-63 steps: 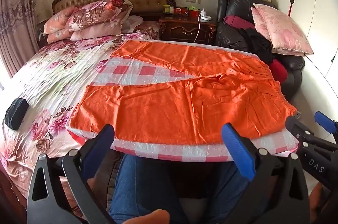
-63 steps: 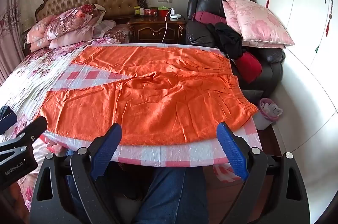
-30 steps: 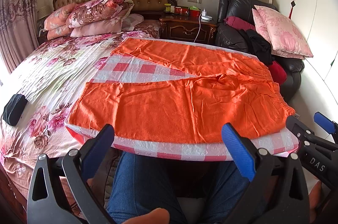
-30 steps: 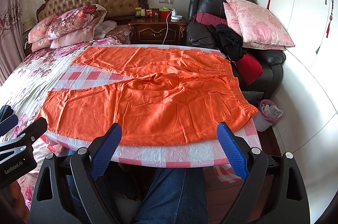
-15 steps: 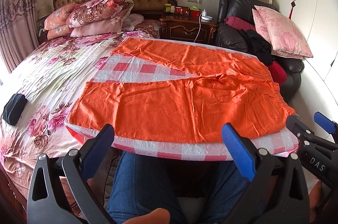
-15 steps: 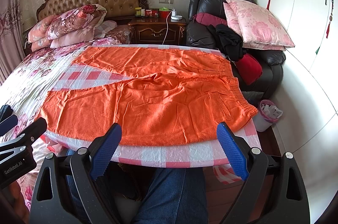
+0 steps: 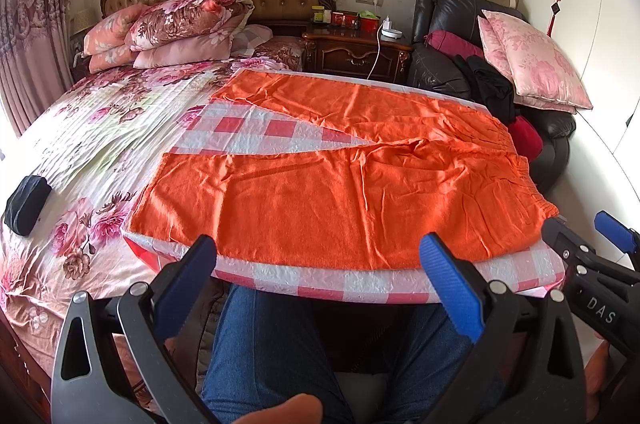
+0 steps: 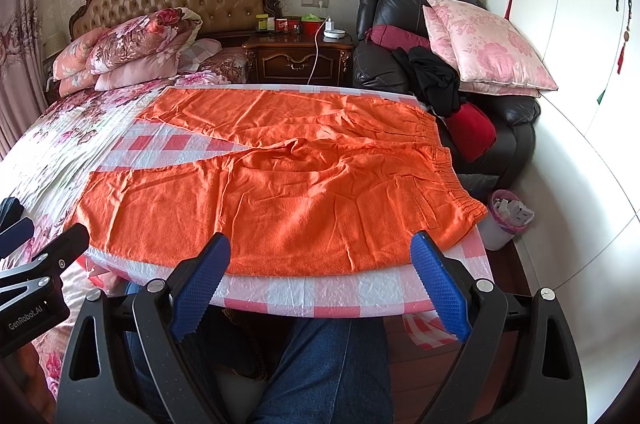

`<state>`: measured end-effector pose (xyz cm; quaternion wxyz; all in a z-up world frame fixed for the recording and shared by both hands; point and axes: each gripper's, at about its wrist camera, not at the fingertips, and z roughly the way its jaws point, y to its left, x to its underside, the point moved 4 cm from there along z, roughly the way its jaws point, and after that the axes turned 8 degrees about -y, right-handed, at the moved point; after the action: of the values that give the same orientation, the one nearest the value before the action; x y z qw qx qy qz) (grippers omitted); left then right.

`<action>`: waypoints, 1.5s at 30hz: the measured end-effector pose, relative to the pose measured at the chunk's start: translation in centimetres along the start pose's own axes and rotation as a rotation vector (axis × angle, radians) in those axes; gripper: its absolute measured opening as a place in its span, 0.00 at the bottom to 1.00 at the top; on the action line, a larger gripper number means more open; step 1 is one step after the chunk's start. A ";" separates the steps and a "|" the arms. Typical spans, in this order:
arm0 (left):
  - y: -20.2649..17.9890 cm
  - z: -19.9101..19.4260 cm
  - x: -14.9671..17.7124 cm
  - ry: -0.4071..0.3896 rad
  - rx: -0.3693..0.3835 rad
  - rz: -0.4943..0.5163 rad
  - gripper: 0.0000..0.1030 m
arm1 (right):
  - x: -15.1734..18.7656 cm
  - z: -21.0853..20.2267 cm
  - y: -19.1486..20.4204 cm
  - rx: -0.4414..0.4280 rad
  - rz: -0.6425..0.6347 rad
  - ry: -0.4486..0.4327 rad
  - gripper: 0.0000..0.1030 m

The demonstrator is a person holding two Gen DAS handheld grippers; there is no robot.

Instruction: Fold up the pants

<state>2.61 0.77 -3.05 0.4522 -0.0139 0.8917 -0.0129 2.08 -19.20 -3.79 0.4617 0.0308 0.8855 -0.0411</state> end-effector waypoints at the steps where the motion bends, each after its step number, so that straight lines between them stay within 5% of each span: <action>1: 0.0 0.0 0.0 0.000 0.000 0.000 0.98 | 0.0 0.0 0.0 0.000 0.000 0.000 0.86; 33: 0.1 0.5 0.6 0.029 0.007 -0.002 0.98 | 0.4 1.2 -0.7 0.019 0.009 0.025 0.86; 45: 0.5 9.3 3.4 0.048 0.143 -0.073 0.98 | 1.8 14.0 -12.0 0.091 0.132 0.233 0.86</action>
<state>8.06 1.08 -11.29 0.4298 -0.0136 0.8980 -0.0935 11.34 -32.51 -12.68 0.3556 0.1146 0.9264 -0.0470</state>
